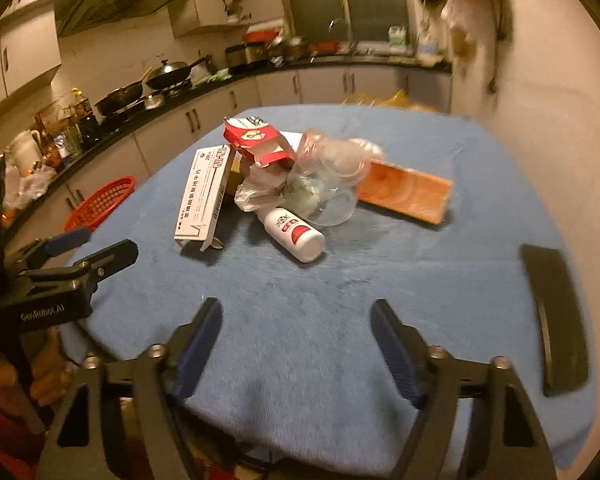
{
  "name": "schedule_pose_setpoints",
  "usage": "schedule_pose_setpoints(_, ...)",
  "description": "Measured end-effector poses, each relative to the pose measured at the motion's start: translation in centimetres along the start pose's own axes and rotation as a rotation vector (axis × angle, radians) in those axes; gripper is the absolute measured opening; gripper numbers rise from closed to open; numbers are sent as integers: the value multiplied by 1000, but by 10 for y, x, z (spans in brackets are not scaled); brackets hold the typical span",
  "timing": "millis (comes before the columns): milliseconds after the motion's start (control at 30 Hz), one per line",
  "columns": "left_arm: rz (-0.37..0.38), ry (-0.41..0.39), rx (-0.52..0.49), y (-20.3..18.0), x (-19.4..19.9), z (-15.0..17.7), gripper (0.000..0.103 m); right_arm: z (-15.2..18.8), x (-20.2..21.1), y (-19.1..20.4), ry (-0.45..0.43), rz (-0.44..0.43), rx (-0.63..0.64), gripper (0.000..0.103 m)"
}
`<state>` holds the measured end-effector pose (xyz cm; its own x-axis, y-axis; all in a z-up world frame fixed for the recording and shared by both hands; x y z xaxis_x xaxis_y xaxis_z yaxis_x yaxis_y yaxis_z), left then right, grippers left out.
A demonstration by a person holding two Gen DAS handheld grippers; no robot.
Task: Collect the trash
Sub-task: 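Grasp the white medicine box with the left tool while the right tool grasps the white spray bottle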
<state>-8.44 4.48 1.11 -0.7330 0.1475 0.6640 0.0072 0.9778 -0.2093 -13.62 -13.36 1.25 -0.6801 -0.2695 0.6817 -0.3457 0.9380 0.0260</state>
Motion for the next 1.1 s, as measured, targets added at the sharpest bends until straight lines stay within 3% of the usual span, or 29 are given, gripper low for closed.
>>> schedule_pose_setpoints(100,-23,16,-24,-6,-16,-11,103,-10,-18,-4,25,-43,9,71)
schedule_pose_setpoints(200,-34,33,-40,-14,-34,-22,103,-22,-38,-6,53,-48,48,53)
schedule_pose_setpoints(500,-102,77,-87,-25,-81,-33,102,-51,-74,-8,77,-72,123,52)
schedule_pose_setpoints(600,-103,77,-89,-22,-91,-35,91,-54,-84,-3,89,-93,139,53)
schedule_pose_setpoints(667,-97,88,-87,-22,-99,-35,77,-55,-89,-2,100,-86,153,52)
schedule_pose_setpoints(733,-87,115,-86,-19,-107,-32,53,-57,-96,0,113,-84,163,53)
schedule_pose_setpoints(800,-69,138,-73,-16,-112,-29,43,-58,-104,1,124,-84,177,53)
schedule_pose_setpoints(967,-13,157,-50,-8,-105,-25,37,-52,-115,4,157,-90,195,52)
schedule_pose_setpoints(1033,6,163,-45,-7,-99,-21,32,-46,-118,4,172,-95,193,40)
schedule_pose_setpoints(1100,27,171,-41,-5,-92,-17,30,-42,-115,6,171,-114,182,35)
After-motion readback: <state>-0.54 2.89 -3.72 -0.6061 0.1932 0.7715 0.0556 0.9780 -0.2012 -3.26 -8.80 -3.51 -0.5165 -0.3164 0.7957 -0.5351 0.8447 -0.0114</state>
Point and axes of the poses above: each gripper's, at about its wrist camera, not at the fingertips, and x roughly against the way its jaws point, y to its left, z to its underside, the point moved 7 cm from there along -x, roughly the way its jaws point, and after that the axes turned 11 degrees about x, right-handed, at the moved point
